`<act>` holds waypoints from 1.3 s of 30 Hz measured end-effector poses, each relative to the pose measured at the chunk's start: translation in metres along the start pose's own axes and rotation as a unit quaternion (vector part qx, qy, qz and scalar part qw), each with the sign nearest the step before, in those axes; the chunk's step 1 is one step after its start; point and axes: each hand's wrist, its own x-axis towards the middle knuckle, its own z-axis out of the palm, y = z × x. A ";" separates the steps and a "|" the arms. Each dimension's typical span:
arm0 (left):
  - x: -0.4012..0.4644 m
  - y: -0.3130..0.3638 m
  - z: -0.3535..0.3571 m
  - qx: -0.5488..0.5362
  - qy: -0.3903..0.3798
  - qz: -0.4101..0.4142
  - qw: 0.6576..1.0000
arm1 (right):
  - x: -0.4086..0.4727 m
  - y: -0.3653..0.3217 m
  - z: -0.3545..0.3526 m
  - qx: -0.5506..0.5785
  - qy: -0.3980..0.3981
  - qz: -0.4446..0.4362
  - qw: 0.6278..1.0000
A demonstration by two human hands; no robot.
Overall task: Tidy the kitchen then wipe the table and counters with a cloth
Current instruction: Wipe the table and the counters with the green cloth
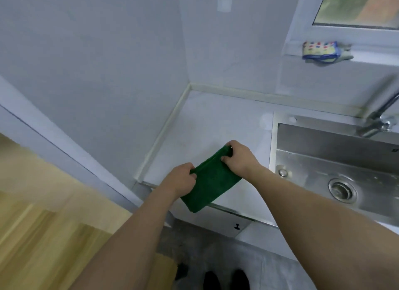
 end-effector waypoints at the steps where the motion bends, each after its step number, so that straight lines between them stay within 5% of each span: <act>1: 0.009 -0.005 -0.003 -0.016 0.006 -0.017 1.000 | 0.015 -0.006 0.004 -0.008 -0.010 -0.003 1.000; 13: 0.079 -0.046 -0.044 -0.077 0.092 -0.147 0.982 | 0.157 -0.061 0.063 -0.045 -0.127 -0.068 0.989; 19: 0.116 -0.091 -0.047 0.125 0.072 -0.205 0.968 | 0.197 -0.066 0.092 0.014 -0.110 -0.081 0.991; 23: 0.131 -0.095 -0.031 0.275 0.123 -0.024 0.953 | 0.206 -0.030 0.075 -0.139 -0.094 -0.060 0.984; 27: 0.149 -0.102 -0.008 0.307 0.064 0.152 0.937 | 0.210 0.005 0.053 -0.272 -0.115 0.003 0.955; 39: 0.184 -0.134 0.013 0.298 0.070 0.183 0.934 | 0.258 0.021 0.050 -0.407 -0.158 0.033 0.899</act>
